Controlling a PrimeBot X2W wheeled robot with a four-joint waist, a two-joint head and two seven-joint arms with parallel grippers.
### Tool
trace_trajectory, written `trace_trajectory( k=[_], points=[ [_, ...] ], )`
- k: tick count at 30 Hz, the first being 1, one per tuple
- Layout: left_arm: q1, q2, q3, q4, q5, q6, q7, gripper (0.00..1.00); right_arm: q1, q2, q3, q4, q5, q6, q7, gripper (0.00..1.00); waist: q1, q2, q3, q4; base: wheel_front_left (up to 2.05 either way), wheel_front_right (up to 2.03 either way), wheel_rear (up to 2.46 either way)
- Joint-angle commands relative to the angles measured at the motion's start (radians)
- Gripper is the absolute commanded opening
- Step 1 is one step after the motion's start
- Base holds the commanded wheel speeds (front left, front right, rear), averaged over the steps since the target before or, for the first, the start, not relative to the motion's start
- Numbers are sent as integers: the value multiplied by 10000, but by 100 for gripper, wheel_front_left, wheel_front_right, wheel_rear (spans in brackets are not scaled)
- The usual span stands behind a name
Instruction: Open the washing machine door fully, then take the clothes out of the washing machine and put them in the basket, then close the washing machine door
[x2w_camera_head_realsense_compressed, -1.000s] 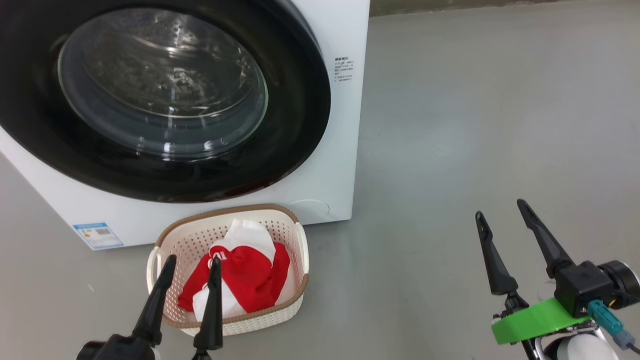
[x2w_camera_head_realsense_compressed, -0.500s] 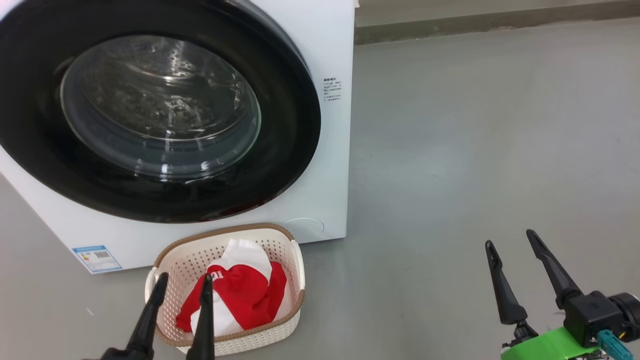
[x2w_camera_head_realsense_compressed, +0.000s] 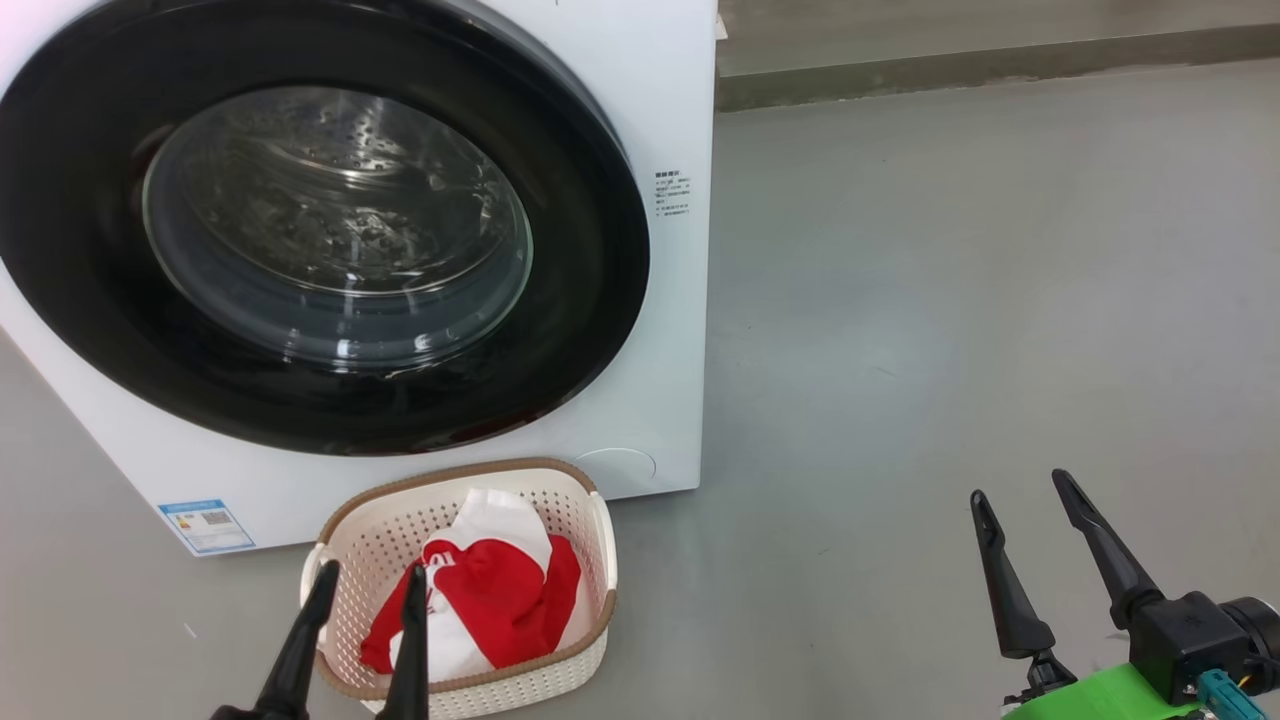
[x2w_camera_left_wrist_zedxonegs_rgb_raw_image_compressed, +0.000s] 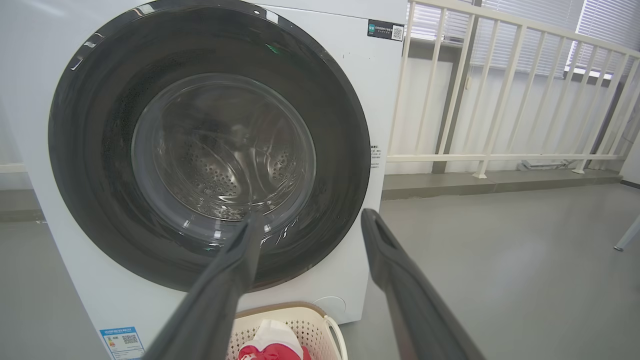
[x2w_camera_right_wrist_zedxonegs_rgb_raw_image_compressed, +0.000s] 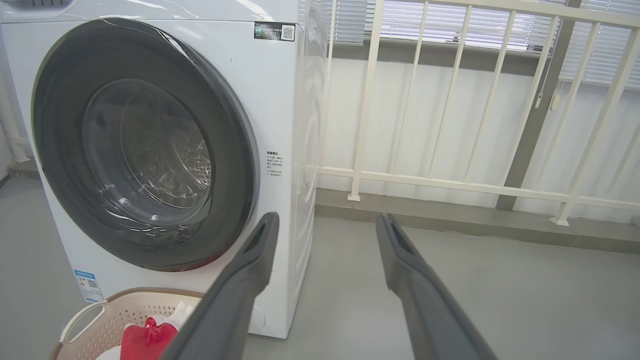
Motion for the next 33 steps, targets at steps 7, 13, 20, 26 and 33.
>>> trace_trajectory(
  k=[7,13,20,26,33],
  points=[
    [14,-11,-18,36,0,-66,17,0,35,57,29,144,20,2,-2,0,0,0,-25,61,0,0,0],
    [-12,-25,-7,416,-432,-93,183,0,145,117,50,474,494,1,73,0,6,0,-12,88,0,0,0],
    [-114,-20,92,517,-1241,-146,386,0,33,49,67,558,1408,-2,240,0,3,0,18,144,0,0,0],
    [-219,-17,181,612,-1933,-191,558,0,-79,3,80,636,2177,-3,382,0,1,0,53,189,0,0,0],
    [-316,-13,269,703,-2624,-236,731,0,-178,-38,87,707,2939,-5,530,0,1,0,82,234,0,0,0]
  ],
)
